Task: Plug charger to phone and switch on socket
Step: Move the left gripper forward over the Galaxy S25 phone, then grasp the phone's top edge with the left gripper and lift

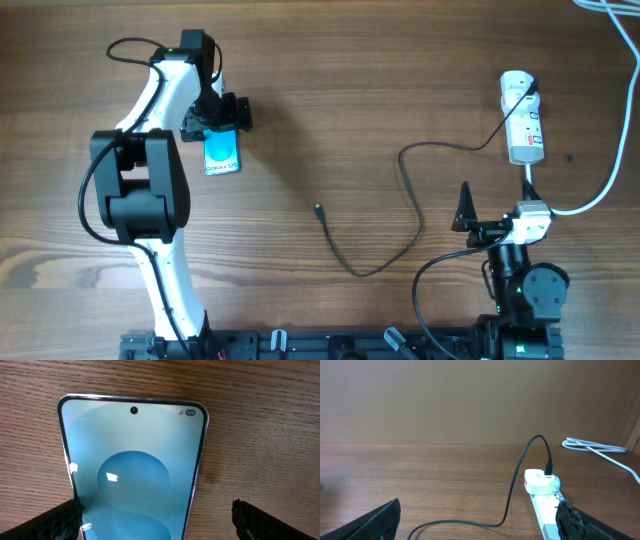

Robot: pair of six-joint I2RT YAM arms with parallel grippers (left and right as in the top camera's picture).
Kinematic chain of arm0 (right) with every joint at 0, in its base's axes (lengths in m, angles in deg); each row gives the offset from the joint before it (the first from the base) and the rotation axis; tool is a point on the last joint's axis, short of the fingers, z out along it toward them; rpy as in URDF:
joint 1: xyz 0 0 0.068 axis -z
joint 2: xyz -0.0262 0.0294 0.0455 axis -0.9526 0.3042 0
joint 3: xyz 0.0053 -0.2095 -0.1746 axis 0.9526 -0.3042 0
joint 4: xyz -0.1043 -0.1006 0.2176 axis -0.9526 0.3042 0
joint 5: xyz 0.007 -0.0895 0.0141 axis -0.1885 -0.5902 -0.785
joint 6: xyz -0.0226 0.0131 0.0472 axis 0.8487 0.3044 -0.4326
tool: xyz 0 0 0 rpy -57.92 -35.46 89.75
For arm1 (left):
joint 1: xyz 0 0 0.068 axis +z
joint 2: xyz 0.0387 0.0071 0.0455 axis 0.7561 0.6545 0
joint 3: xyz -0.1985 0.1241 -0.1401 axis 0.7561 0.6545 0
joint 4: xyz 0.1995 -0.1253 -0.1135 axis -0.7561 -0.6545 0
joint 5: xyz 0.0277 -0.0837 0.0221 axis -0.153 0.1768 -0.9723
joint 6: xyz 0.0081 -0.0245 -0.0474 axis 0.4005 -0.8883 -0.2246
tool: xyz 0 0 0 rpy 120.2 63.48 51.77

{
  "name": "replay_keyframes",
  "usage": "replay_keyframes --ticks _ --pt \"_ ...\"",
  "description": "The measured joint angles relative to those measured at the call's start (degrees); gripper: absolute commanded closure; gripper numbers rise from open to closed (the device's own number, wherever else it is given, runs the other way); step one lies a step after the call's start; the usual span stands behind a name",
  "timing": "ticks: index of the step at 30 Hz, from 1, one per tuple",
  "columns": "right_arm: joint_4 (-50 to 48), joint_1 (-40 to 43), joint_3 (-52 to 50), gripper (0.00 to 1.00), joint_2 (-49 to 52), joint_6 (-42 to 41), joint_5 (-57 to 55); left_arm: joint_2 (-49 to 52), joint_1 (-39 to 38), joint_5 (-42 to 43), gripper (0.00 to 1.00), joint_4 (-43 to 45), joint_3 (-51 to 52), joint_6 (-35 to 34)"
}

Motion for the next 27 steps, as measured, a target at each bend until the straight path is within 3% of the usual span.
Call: replay_keyframes --ticks 16,27 --pt "0.0 0.0 0.0 0.00 0.0 0.0 0.0 1.3 2.1 -0.8 0.00 -3.1 -7.4 0.0" --pt "0.0 0.0 0.0 0.00 0.0 0.0 0.0 -0.7 1.9 -2.1 0.00 6.0 3.3 -0.7"
